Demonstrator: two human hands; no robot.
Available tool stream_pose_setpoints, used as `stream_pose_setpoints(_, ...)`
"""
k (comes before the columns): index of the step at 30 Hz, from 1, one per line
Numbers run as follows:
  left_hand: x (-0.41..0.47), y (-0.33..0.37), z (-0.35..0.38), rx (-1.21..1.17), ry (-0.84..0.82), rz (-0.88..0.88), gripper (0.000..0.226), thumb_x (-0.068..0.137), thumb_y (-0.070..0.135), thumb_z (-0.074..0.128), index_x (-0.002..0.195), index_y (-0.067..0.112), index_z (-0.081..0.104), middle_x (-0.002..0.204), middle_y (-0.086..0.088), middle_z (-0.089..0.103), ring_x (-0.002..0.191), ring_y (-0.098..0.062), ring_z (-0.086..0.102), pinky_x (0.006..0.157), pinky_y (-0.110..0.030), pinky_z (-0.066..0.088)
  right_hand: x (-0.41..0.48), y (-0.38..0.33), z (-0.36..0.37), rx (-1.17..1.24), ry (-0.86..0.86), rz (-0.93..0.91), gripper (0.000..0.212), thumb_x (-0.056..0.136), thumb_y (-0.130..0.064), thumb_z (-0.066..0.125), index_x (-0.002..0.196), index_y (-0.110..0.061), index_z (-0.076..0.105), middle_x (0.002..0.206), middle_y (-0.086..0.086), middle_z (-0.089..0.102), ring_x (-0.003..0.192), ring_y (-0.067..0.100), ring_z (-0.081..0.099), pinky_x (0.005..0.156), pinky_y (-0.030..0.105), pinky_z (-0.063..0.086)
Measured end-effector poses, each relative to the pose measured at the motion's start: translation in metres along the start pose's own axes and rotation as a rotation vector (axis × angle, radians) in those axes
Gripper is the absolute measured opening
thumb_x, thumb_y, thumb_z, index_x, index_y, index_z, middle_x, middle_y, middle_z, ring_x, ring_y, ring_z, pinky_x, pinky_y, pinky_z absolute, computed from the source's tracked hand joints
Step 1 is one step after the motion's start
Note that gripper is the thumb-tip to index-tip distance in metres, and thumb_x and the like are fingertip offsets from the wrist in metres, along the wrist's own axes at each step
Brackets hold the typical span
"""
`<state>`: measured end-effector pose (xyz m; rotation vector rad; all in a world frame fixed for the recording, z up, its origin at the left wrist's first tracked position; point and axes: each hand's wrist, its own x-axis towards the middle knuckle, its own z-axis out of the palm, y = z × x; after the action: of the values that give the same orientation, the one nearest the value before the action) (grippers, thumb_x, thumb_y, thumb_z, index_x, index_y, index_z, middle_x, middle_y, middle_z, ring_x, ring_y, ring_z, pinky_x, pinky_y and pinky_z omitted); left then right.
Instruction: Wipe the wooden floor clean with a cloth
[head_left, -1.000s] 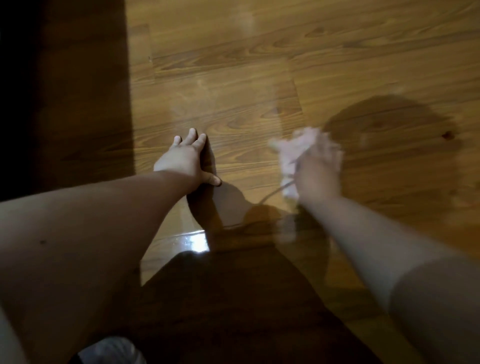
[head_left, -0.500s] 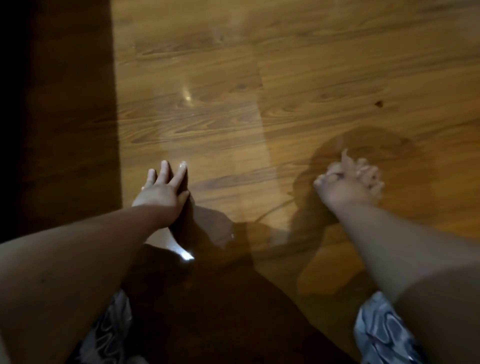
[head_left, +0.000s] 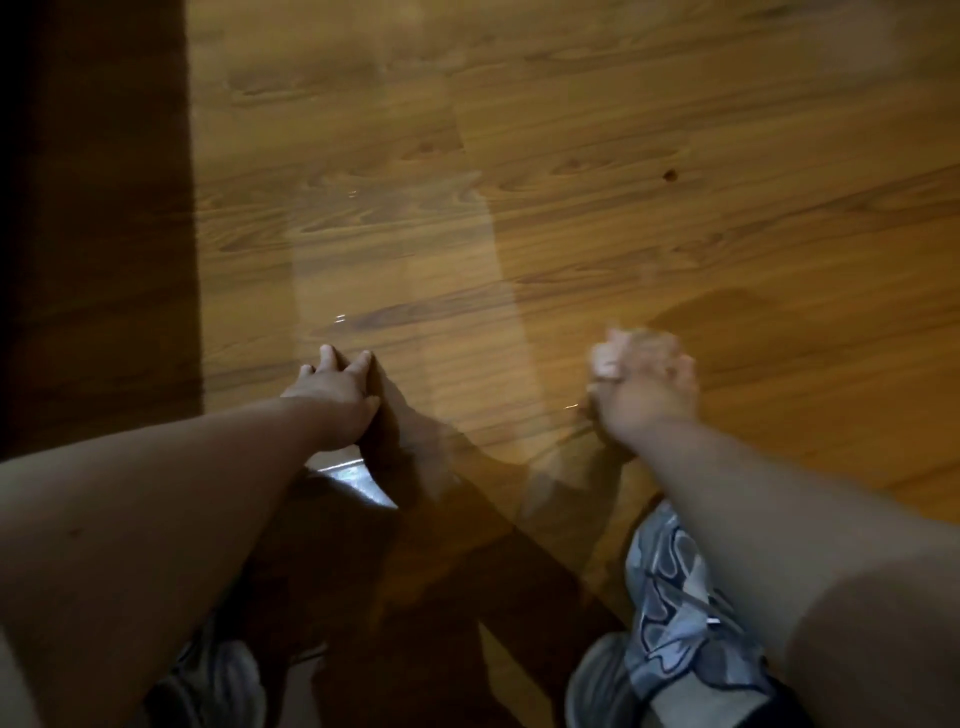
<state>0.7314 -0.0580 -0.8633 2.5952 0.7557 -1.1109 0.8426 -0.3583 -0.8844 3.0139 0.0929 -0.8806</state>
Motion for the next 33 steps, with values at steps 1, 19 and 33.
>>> stream_pose_setpoints(1, -0.002, 0.007, 0.0, 0.026, -0.006, -0.011, 0.068, 0.099, 0.04, 0.04, 0.153, 0.031, 0.001, 0.159, -0.012, -0.013, 0.145, -0.039, 0.006, 0.116, -0.049, 0.02, 0.008, 0.019, -0.01, 0.122, -0.047, 0.17, 0.079, 0.094, -0.05, 0.048, 0.154, -0.034, -0.001, 0.161, 0.005, -0.013, 0.147, 0.035, -0.007, 0.119, 0.049, 0.004)
stream_pose_setpoints(19, -0.032, 0.081, -0.06, 0.09, 0.166, 0.246, 0.051, 0.096, 0.034, 0.045, 0.146, 0.031, 0.034, 0.143, -0.007, 0.046, 0.122, -0.028, 0.051, 0.085, -0.032, 0.042, -0.093, 0.0, 0.024, -0.003, -0.232, -0.402, 0.067, 0.098, -0.016, 0.044, 0.153, -0.035, 0.012, 0.16, 0.001, -0.018, 0.147, 0.028, -0.015, 0.119, 0.04, 0.005)
stream_pose_setpoints(33, 0.061, 0.074, -0.037, 0.112, 0.238, 0.226, 0.078, 0.089, 0.049, 0.052, 0.151, 0.038, 0.007, 0.161, -0.006, -0.005, 0.147, -0.03, -0.002, 0.118, -0.044, 0.013, 0.016, 0.059, -0.001, -0.056, 0.237, -0.331, 0.064, 0.096, -0.016, 0.043, 0.154, -0.024, 0.017, 0.162, 0.005, 0.0, 0.149, 0.025, -0.003, 0.12, 0.039, 0.0)
